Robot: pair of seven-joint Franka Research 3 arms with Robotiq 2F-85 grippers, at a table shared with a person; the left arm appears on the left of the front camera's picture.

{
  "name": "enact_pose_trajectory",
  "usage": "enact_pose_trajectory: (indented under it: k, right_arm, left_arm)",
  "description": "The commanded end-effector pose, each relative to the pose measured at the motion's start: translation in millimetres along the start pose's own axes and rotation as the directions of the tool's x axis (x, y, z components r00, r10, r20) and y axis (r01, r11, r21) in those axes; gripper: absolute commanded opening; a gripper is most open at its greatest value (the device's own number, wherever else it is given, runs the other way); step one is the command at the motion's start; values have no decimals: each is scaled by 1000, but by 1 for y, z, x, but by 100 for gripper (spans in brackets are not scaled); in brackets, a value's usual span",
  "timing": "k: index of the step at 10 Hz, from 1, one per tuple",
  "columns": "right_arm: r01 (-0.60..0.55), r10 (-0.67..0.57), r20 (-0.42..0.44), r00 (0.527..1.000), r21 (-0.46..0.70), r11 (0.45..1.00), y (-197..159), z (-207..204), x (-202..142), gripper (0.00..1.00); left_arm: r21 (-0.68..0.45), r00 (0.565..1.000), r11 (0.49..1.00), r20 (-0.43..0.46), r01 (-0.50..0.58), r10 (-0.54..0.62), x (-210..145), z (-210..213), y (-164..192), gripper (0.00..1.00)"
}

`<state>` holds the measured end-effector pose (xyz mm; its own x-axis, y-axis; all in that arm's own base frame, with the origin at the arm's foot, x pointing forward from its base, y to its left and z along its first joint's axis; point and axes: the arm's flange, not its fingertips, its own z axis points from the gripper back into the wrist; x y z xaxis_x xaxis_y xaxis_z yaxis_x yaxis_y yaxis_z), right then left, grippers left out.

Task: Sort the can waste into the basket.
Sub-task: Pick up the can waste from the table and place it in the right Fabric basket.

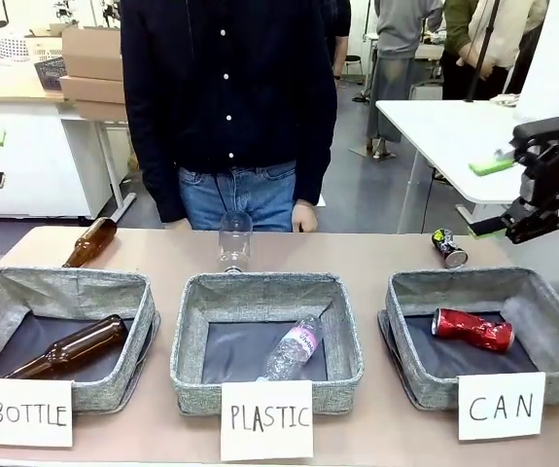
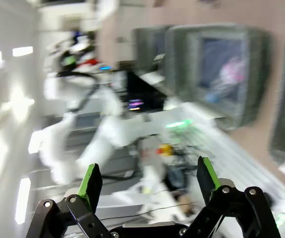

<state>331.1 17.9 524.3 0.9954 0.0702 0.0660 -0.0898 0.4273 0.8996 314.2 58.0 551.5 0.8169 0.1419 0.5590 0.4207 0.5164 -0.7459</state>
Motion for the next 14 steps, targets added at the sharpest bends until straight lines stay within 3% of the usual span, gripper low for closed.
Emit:
enact_pose_trajectory:
  k: [1,2,4,5,6,7,8,9,11,12,13,14]
  right_arm:
    - [-117,152,21,988,-534,838,-12,-16,49,100]
    - [-115,171,17,985,-675,729,-28,-18,64,100]
    - [-60,205,79,975,-803,593,-39,0,63,100]
    - [-94,246,147,958,-651,753,-9,22,27,100]
    - [-151,186,-7,983,-617,773,-29,-7,71,100]
    - [-151,186,-7,983,-617,773,-29,-7,71,100]
    - [-153,243,44,969,-665,731,-25,16,59,100]
    - [-67,263,144,954,-752,656,-32,7,93,100]
    - [-8,241,145,959,-843,537,-62,-8,166,100]
    - [-3,207,131,969,-838,545,-81,-13,187,100]
    - [92,155,187,970,-874,476,-106,-15,203,100]
    - [143,101,209,973,-883,448,-132,-17,214,100]
  left_arm:
    - [-3,1000,1000,-6,16,-16,1,1,-1,100]
    - [-3,1000,1000,-6,16,-16,1,1,-1,100]
    - [-3,1000,1000,-6,16,-16,1,1,-1,100]
    - [-3,1000,1000,-6,16,-16,1,1,-1,100]
    - [-3,1000,1000,-6,16,-16,1,1,-1,100]
    - [-3,1000,1000,-6,16,-16,1,1,-1,100]
    - [-3,1000,1000,-6,16,-16,1,1,-1,100]
    - [-3,1000,1000,-6,16,-16,1,1,-1,100]
    - [-3,1000,1000,-6,16,-16,1,1,-1,100]
    - [-3,1000,1000,-6,16,-16,1,1,-1,100]
    - [-3,1000,1000,-6,16,-16,1,1,-1,100]
    - [-3,1000,1000,-6,16,-16,1,1,-1,100]
